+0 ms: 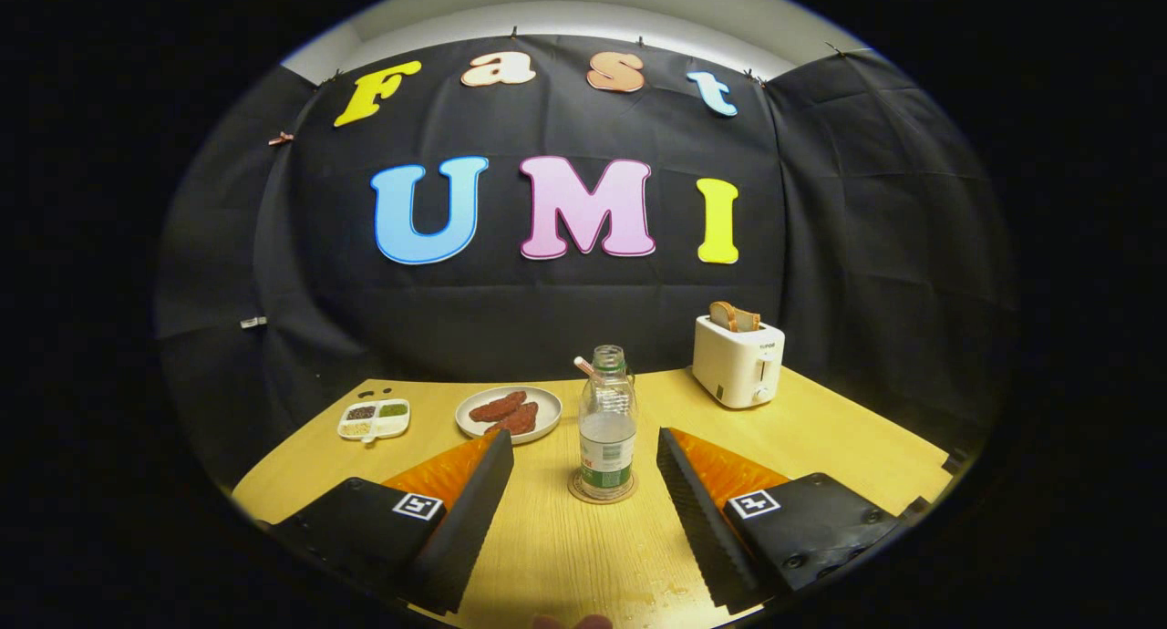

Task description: Take the bottle from table, then pour the juice into the cup, finally place the bottle on the coaster

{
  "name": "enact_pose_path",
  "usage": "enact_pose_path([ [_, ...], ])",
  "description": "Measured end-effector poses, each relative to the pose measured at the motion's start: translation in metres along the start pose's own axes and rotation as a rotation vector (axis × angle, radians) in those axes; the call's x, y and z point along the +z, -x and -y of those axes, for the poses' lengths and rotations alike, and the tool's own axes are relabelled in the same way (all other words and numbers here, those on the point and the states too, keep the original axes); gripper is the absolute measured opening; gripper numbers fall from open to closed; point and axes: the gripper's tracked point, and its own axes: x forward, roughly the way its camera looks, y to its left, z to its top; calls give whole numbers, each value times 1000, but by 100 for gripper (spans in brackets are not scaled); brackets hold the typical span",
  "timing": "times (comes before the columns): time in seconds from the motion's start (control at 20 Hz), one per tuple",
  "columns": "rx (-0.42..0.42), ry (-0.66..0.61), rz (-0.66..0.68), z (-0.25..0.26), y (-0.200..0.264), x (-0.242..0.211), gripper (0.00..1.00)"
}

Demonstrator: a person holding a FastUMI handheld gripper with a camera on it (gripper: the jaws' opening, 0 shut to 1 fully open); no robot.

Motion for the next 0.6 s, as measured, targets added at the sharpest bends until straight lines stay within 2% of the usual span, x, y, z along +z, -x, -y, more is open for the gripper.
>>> enact_pose_path([
  [0.6,45,-22,39,34,38,37,97],
])
